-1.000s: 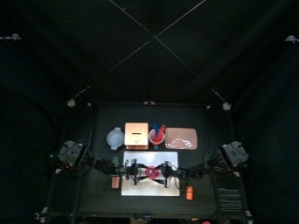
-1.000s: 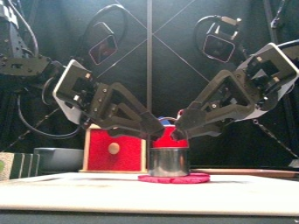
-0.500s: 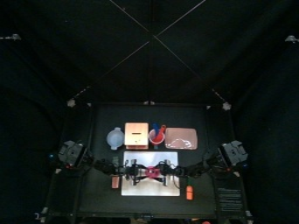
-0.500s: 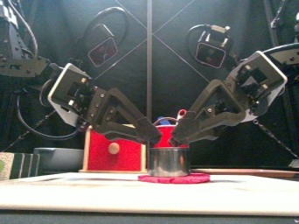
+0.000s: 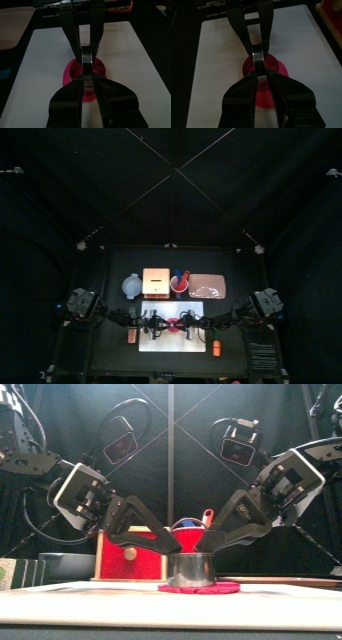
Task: Get the cutter from the drawer then cut the dough then place the extra dough in the bowl
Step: Cut the dough
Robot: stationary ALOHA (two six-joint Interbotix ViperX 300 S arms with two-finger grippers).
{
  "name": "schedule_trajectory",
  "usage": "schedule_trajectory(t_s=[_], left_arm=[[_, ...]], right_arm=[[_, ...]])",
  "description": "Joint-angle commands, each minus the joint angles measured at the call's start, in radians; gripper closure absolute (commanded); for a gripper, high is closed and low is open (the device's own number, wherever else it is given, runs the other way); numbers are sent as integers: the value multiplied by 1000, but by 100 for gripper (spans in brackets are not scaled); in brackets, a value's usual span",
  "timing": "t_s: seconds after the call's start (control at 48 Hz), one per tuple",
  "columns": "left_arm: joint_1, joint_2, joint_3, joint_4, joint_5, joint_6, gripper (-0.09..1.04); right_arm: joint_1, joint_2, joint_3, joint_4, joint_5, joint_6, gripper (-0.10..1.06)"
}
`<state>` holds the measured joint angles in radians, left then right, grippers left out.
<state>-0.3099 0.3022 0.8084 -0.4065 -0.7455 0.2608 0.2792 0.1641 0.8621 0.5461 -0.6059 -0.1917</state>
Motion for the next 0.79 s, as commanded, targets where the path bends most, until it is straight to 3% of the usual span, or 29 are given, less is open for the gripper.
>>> schedule_trajectory(t_s=[0.021, 0.312, 0.792], left_arm=[[3, -28, -20, 5, 0, 15, 37], [6, -64, -20, -8, 6, 72, 37], [34, -49, -23, -5, 6, 87, 37]], right_arm=[[-8, -29, -15, 0, 3, 2, 36], [-12, -71, -15, -2, 29, -32, 46], [-41, -98, -2, -41, 72, -38, 47]])
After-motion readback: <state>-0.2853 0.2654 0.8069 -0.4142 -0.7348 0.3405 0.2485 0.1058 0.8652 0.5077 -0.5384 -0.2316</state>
